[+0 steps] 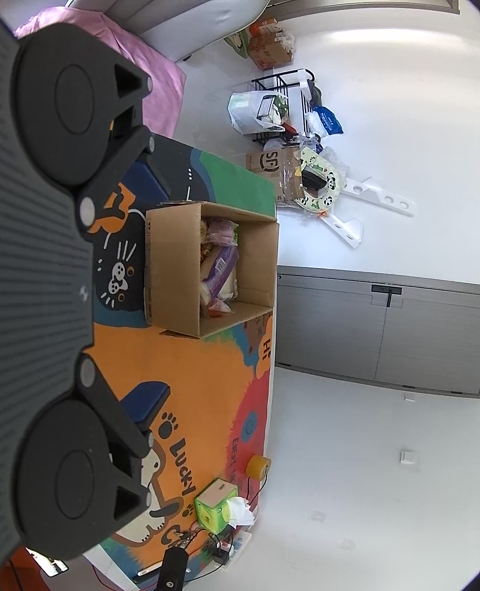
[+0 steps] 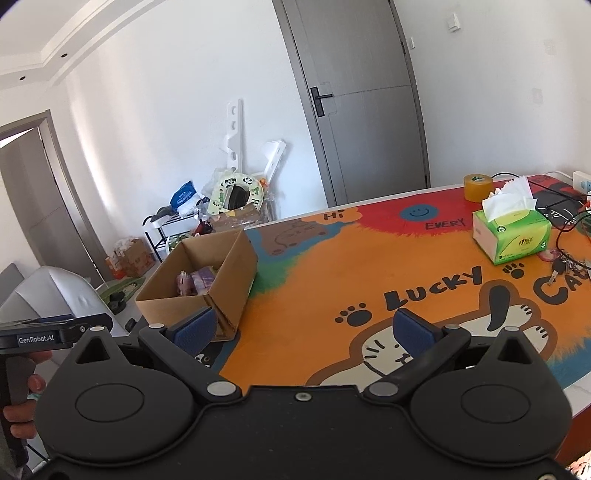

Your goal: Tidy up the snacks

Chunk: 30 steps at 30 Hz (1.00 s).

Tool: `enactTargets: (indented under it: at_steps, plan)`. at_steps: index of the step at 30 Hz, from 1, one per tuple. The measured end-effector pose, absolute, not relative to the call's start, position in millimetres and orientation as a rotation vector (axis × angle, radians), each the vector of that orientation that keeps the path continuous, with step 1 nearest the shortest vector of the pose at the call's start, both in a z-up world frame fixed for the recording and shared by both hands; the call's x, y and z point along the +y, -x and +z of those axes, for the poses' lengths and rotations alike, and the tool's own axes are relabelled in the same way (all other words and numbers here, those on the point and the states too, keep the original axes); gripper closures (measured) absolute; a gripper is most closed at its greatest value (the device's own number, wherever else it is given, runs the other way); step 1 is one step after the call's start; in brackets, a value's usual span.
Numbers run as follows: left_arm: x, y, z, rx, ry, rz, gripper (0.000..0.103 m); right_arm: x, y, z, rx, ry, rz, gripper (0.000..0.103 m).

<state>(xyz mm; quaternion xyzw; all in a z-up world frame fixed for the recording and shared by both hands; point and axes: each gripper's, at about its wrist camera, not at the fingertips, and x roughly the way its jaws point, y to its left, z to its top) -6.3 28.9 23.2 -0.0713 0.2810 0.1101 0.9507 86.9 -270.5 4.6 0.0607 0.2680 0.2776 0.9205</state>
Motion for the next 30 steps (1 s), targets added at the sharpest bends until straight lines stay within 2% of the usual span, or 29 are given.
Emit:
enactTargets:
  at_steps: [30]
  plan:
    - [29.3, 3.3, 21.0, 0.595, 0.135, 0.237, 0.0, -267.0, -86.5, 3.0, 0.559, -0.111, 0.594, 0.0]
